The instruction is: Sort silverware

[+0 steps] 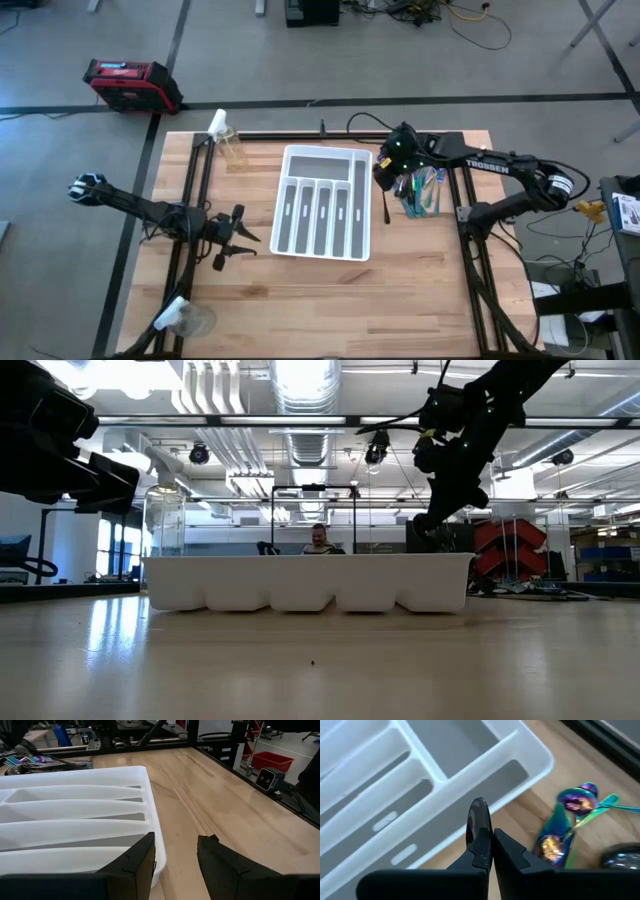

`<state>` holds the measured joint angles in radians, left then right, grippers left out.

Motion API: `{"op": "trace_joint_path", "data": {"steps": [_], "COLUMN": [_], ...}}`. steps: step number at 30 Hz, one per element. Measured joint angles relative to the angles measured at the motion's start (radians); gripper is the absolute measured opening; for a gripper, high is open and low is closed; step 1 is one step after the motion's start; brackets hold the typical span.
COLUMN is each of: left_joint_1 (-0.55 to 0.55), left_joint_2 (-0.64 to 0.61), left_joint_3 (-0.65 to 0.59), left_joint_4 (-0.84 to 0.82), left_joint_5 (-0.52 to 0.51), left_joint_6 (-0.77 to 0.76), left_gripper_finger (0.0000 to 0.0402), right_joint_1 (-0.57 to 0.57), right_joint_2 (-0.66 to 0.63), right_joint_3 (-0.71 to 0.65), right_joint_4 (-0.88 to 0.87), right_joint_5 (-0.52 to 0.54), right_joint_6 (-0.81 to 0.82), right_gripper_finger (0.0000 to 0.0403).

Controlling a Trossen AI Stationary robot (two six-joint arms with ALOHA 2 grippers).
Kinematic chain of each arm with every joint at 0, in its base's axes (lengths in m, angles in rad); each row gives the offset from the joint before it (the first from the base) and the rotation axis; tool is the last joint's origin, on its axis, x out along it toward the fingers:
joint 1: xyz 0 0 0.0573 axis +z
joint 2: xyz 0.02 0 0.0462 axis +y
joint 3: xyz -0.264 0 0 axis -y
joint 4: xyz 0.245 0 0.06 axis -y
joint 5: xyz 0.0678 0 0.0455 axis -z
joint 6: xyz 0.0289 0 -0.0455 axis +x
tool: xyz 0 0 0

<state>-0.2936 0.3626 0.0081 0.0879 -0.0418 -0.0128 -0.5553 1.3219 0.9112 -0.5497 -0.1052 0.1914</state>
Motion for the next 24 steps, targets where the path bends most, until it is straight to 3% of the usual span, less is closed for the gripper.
{"op": "trace_joint_path", "data": {"steps": [11,16,24], "left_joint_1": [0.0,0.0,0.0], "left_joint_2": [0.0,0.001,0.003], "left_joint_3": [0.0,0.0,0.0], "left_joint_4": [0.0,0.0,0.001], "left_joint_5": [0.0,0.0,0.0], "left_joint_6": [0.0,0.0,0.0], "left_gripper_finger": [0.0133,0.0133,0.0133], "right_joint_1": [0.076,0.114,0.175], "right_joint_2": [-0.053,-0.056,-0.013], "right_joint_3": [0.001,0.001,0.002], "right_joint_4": [0.01,0.076,0.298], "right_joint_5": [-0.234,-0.293,-0.294], "right_joint_6": [0.063,0.115,0.292], "right_gripper_finger": [0.0,0.0,0.0]}}
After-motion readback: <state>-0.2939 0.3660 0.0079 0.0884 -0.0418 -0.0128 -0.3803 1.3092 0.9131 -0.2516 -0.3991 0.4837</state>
